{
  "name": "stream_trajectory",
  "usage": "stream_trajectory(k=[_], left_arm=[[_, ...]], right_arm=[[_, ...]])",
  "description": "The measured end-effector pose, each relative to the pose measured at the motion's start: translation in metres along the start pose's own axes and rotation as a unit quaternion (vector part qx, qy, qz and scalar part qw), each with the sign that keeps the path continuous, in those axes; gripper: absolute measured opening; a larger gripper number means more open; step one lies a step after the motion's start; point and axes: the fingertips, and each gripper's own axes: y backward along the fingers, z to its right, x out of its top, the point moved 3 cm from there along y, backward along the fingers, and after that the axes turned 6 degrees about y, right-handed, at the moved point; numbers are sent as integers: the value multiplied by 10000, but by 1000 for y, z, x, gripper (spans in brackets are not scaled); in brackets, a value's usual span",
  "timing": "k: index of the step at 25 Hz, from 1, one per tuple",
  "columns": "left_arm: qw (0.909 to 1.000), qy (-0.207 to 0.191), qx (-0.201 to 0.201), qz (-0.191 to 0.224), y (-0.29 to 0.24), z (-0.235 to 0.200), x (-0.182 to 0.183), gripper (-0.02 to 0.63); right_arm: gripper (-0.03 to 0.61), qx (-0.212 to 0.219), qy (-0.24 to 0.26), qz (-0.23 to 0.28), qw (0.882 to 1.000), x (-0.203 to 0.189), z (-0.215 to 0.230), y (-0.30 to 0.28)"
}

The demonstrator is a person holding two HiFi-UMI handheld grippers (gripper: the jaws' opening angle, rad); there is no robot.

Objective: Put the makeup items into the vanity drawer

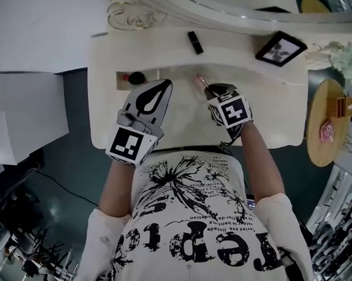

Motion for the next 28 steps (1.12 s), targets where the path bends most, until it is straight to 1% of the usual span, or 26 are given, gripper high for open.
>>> stream_trajectory(k=[6, 10, 13, 14, 18, 22, 28], left_arm=[[9997, -107, 190, 136, 31, -10, 11, 14], [9983, -95, 556, 175, 61, -32, 15, 14], [9956, -36, 858, 383, 86, -52, 22, 14], [9948, -17, 931, 420, 93, -59, 22, 14], [9924, 26, 1191, 313, 118, -80, 18, 14], [9891, 117, 1427, 343, 138, -96, 13, 14], [9847, 230, 1688, 351, 163, -113, 5, 14]], right_arm=[[61, 385, 600, 396, 9967, 53, -34, 22], [61, 629, 1136, 693, 9891, 95, -66, 23], [61, 832, 1550, 807, 9811, 121, -94, 16], [61, 884, 1662, 819, 9787, 127, -102, 12], [61, 1049, 2059, 804, 9696, 149, -130, -3], [61, 1177, 2377, 714, 9615, 161, -152, -20], [61, 1191, 2576, 559, 9573, 171, -171, -44]])
